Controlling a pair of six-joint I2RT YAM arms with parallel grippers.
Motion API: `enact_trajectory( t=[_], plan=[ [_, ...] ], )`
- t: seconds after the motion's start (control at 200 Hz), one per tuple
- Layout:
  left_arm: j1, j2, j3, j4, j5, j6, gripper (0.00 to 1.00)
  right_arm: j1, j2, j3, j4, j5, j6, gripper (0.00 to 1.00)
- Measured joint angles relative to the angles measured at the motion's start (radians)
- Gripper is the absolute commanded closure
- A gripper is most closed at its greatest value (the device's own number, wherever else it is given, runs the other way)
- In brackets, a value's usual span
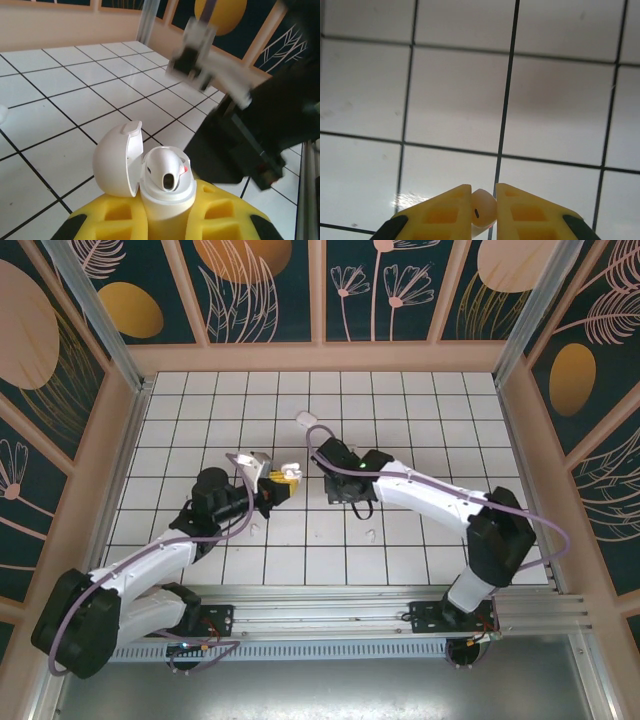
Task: Insert the wireless bluetooth earbuds into the charging case
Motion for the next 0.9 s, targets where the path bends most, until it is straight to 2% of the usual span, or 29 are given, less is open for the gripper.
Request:
enact_trajectory(
  t=[0.22,0.425,0.616,0.901],
  plan=[
    [0.0,0.029,0.042,0.005,0.053,0.009,1.0,-0.001,-0.149,0.009,0.045,0.04,-0.077,0.87],
    [0.0,0.066,0.069,0.03,0.129,0.002,1.0,-0.002,-0.301,-0.035,0.217,-0.005,-0.176,0.87],
    [0.0,0.098,0.101,0.046,0.202,-0.029,1.0,-0.006,-0.397,-0.119,0.413,-0.103,-0.272,0.87],
    [0.0,0.116,0.14,0.089,0.319,-0.107,1.0,-0.057,-0.405,-0.203,0.623,-0.314,-0.38,0.86]
  ],
)
